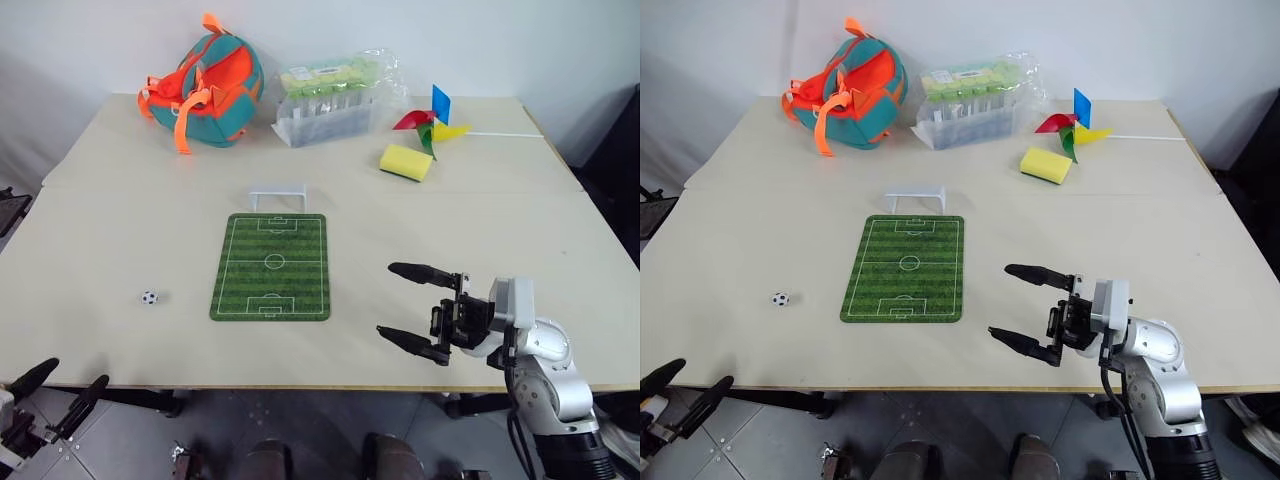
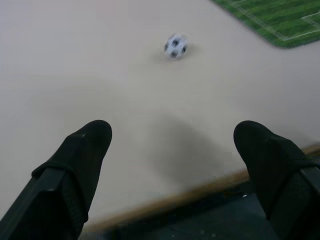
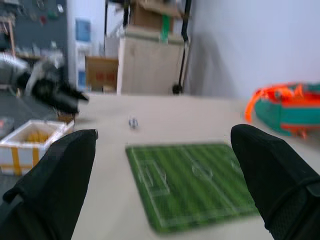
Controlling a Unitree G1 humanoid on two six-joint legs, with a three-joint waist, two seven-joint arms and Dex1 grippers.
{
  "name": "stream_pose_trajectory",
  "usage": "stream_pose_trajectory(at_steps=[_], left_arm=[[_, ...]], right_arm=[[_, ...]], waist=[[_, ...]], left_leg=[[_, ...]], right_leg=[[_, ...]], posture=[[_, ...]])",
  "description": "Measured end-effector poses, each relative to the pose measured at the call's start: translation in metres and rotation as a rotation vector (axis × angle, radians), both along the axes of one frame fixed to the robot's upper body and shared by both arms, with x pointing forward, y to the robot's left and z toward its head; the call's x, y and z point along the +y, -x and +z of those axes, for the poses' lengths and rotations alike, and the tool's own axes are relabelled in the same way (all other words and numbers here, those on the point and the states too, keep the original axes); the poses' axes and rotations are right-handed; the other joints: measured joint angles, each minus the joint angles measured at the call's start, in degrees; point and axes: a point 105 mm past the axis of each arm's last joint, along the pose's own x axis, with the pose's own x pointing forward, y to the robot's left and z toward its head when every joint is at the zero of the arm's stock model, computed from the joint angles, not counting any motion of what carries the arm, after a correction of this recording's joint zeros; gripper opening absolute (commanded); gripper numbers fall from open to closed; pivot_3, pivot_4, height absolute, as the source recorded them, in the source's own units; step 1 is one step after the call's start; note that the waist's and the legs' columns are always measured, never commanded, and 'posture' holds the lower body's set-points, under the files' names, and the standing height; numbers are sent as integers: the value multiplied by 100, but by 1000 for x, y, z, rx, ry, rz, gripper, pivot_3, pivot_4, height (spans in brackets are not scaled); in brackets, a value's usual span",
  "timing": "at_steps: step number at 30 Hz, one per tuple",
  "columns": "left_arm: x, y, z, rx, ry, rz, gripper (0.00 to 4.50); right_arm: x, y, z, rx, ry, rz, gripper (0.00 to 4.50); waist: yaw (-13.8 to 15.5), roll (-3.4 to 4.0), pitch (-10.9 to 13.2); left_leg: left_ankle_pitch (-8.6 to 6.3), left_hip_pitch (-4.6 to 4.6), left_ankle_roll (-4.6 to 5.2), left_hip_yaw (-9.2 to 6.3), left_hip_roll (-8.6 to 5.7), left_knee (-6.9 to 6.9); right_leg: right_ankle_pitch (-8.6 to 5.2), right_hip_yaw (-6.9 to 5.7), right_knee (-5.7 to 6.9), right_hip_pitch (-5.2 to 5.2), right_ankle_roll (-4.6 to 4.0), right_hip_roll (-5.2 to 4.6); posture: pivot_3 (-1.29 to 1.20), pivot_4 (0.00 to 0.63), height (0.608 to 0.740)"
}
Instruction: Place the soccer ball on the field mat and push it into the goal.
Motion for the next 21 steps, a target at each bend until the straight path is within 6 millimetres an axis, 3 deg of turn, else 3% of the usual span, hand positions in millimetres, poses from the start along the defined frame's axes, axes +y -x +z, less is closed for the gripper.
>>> stream_pose_trajectory(at_steps=[4,11,14,19,21], left_arm=[[-6,-12,8,-75,14,26,4453],[-41,-86,39,-201,82,-82,4453],[-46,-108,45,-192,64,-100,4453],[-50,-124,27,-88,47,-116,4453],[-48,-125,18,-52,39,-110,4054]], right_arm=[[2,1,0,-11,-13,5,4500],[1,-4,-6,-20,19,-15,4500],[1,-4,-6,-28,23,-18,4500],[0,-4,-8,-23,25,-31,4500],[0,-4,-10,-17,25,-39,4500]], waist=[[49,-4,-2],[104,-5,-4],[80,-5,-5],[-41,-6,-5],[-42,-6,-5]], left_leg=[[-12,-8,5,0,1,27],[-12,-4,5,5,0,37],[-15,2,1,11,2,33],[-21,8,-1,23,8,27],[-22,8,-2,24,13,27]], right_leg=[[1,2,6,1,2,0],[2,12,19,2,3,5],[2,18,19,1,3,10],[2,27,14,1,3,17],[2,28,13,0,3,22]], posture=[[0,150,740],[0,150,740],[0,150,740],[0,150,740],[0,150,740]])
